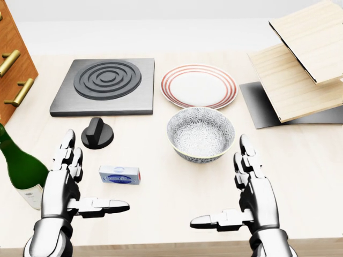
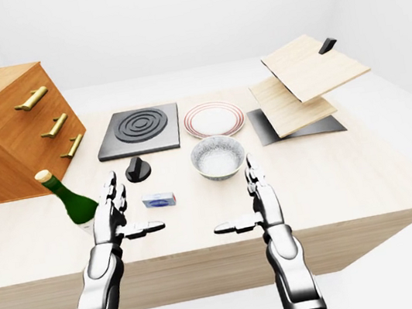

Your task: Pick up the cream cheese and put it in the bowl.

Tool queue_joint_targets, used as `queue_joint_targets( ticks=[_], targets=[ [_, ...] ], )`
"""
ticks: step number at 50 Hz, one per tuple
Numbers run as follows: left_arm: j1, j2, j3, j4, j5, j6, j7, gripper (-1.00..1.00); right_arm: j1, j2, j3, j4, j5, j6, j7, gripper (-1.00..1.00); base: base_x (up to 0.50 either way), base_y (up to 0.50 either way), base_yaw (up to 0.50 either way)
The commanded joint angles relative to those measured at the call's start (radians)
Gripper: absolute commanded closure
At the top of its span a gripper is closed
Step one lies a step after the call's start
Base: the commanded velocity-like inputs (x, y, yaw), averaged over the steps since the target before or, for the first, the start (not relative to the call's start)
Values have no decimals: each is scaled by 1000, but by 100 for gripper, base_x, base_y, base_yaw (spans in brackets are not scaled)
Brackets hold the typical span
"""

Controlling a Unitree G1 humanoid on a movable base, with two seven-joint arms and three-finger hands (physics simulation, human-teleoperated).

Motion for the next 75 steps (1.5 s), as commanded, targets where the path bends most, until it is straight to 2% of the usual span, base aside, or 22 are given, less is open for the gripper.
queue_joint_targets(
  ticks=[1, 11, 22, 25, 31, 62, 75],
  targets=[
    [-35, 9, 6, 39, -4, -13, 10, -100, -15, -1, -10, 1, 23, 14, 5, -100, 50, 0, 0],
    [-36, 8, 4, 44, -4, -17, 11, -100, -15, -2, -11, 13, 21, 2, 1, -100, 50, 0, 0],
    [-35, 8, 4, 42, -4, -14, 10, -100, -10, -1, -7, 7, 19, -1, 1, -100, 0, 0, 0],
    [-42, 7, 3, 74, 2, -34, 11, -100, -9, -1, -6, 8, 20, -3, 2, -100, 0, 0, 0],
    [-69, 11, 2, 207, 23, -34, 22, -100, -13, -2, -8, 19, 22, -6, 3, -100, 0, 0, 0],
    [-67, 11, -5, 241, 31, -34, 21, -100, -8, 0, -4, 10, 43, 13, 23, -100, 0, 0, 0],
    [-116, 22, -9, 414, 106, -34, 88, -100, -3, 2, -1, -9, 54, 32, 37, -100, 0, 0, 0]
  ],
)
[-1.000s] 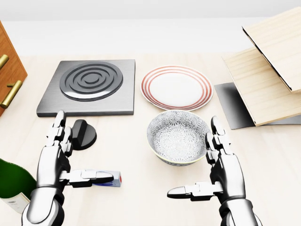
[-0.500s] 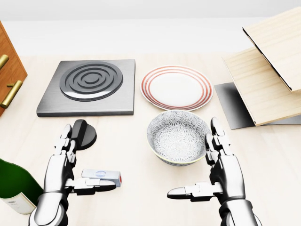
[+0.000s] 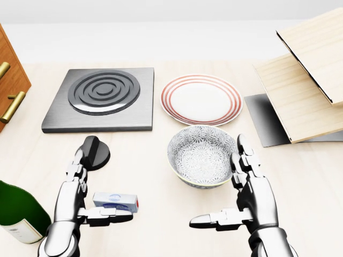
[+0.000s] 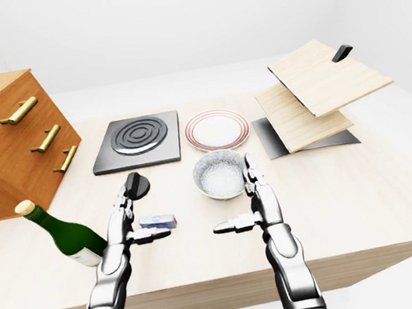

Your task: Pick up the cream cheese and put it in the bowl.

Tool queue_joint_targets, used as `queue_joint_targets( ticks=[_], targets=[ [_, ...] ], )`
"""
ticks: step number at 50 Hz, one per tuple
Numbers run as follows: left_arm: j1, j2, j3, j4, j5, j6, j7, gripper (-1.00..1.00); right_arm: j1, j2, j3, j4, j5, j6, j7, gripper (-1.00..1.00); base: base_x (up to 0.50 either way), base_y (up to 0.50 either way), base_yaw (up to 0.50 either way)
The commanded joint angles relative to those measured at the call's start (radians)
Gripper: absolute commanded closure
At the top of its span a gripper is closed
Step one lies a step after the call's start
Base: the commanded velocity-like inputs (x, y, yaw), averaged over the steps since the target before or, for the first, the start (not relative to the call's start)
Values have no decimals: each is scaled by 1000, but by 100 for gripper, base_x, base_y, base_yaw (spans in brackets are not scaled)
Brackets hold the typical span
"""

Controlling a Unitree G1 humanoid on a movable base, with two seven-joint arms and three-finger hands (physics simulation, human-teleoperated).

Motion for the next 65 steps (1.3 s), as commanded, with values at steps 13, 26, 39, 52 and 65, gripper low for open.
queue_joint_targets(
  ticks=[13, 26, 39, 52, 65],
  targets=[
    [-25, 6, -17, 151, 110, 0, 76, -100, 0, 2, 3, -1, 24, 20, 27, -100, 0, 0, 0],
    [13, -4, -8, 78, 55, 0, 16, 100, 11, 5, 13, -9, 29, 36, 43, -100, 0, 0, 0],
    [-17, 3, 6, 97, 25, 0, 41, 100, 11, 7, 15, -6, 43, 48, 55, -100, 0, 0, 0],
    [-20, 4, 6, 84, 18, 0, 51, 100, 9, 6, 14, 2, 45, 46, 56, -100, 0, 0, 0],
    [-24, -13, -11, -203, -5, 0, 23, 100, -95, -49, -91, 31, 77, 46, 8, -100, 0, 0, 0]
  ],
)
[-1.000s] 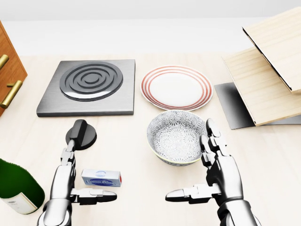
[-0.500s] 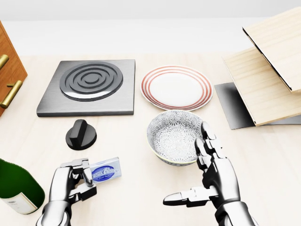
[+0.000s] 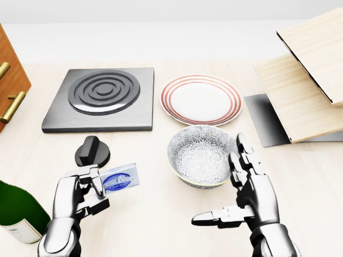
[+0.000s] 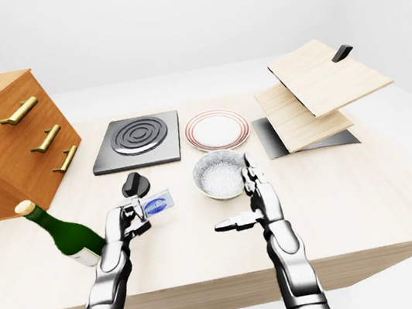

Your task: Pick up the cream cheese and put it in the bowl.

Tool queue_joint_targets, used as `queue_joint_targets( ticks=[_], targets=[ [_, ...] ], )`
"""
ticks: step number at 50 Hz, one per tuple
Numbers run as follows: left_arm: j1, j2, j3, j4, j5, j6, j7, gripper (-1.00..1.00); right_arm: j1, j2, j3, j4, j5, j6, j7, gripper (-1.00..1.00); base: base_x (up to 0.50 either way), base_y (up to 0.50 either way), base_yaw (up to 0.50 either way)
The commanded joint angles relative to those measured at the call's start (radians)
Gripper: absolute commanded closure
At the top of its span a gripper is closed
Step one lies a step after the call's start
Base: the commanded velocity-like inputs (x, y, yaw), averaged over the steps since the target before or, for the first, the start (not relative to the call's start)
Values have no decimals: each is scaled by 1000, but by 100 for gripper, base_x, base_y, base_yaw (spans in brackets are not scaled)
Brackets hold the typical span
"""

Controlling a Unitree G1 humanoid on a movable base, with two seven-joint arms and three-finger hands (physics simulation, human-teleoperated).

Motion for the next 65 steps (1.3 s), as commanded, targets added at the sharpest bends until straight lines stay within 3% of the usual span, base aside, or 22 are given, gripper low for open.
queue_joint_targets(
  ticks=[1, 9, 16, 22, 33, 38, 43, 47, 65],
  targets=[
    [-14, -14, -9, -221, 59, 0, -9, 100, -91, -52, -90, 30, 34, 11, -34, -100, 0, 0, 0],
    [-36, -33, -39, -392, 79, 0, -27, 100, -173, -130, -166, 66, 78, 27, -44, -100, 0, 0, 0],
    [-66, -44, -62, -499, 110, 0, -52, 100, -164, -146, -191, 24, 98, 47, -40, -100, 0, 0, 0],
    [-155, -58, -80, -510, 143, 0, -61, 100, -145, -147, -204, -15, 111, 62, -33, -100, 0, 0, 0],
    [-322, -99, -118, -243, 246, 0, -27, 100, -124, -169, -253, -67, 152, 84, -17, -100, 0, 0, 0],
    [-453, -110, -121, 12, 312, 0, 20, 100, -120, -176, -271, -66, 166, 82, -8, -100, 0, 0, 0],
    [-506, -124, -124, 119, 350, 0, 30, 100, -122, -181, -277, -53, 174, 75, -5, -100, 0, 0, 0],
    [-501, -138, -137, 106, 376, 0, 12, 100, -127, -180, -274, -28, 175, 60, -5, -100, 0, 0, 0],
    [-403, -181, -171, -26, 413, 0, -43, 100, -116, -171, -262, -37, 166, 54, -6, -100, 0, 0, 0]
  ],
)
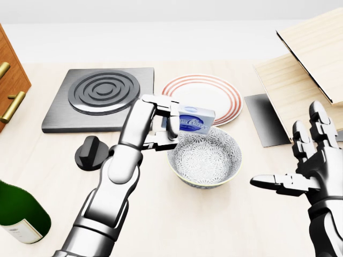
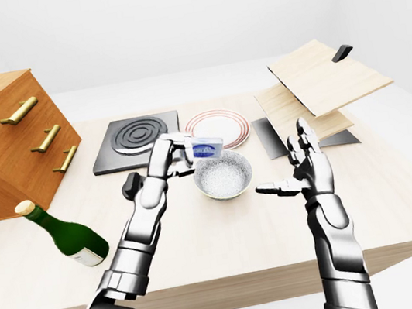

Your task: Pick up the cream cheese and put it in the bowl.

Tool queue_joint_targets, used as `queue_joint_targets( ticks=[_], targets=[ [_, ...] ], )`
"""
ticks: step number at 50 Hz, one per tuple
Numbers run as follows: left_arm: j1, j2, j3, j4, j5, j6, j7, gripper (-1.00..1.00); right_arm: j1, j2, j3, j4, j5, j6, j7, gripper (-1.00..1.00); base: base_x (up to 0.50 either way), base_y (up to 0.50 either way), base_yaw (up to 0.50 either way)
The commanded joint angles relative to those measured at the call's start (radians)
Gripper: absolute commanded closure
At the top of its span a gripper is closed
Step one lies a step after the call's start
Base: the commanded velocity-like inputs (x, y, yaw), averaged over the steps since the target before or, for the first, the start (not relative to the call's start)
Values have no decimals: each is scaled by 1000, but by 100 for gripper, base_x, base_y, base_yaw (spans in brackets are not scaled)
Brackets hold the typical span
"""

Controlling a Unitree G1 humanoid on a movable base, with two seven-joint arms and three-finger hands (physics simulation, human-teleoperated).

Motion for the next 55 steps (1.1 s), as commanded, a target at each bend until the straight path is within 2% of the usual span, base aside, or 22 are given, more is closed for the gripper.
queue_joint_targets(
  ticks=[1, 7, 16, 23, 28, 31, 55],
  targets=[
    [28, -29, -18, -62, 107, 0, -10, 100, 5, 3, 2, 3, -4, -8, 1, -100, 0, 0, 0],
    [36, -37, -30, -55, 129, 0, -13, 100, 7, 6, 4, -3, -3, -7, 1, -100, 0, 0, 0],
    [8, -45, -39, 101, 197, 0, 7, 100, 9, 10, 7, -2, -8, -10, 1, -100, 0, 0, 0],
    [-36, -52, -36, 243, 243, 0, 50, 100, 14, 11, 7, -6, -5, -11, 7, -100, 0, 0, 0],
    [-27, -58, -41, 254, 267, 0, 59, 100, 21, 15, 11, -23, -7, -5, 6, -100, 0, 0, 0],
    [-31, -60, -40, 269, 273, 0, 63, 100, 24, 19, 13, -10, -11, -19, 13, -100, 0, 0, 0],
    [-55, -76, -44, 293, 301, 0, 70, 100, 37, 25, 14, -33, -11, -13, 21, -100, 0, 0, 0]
  ],
)
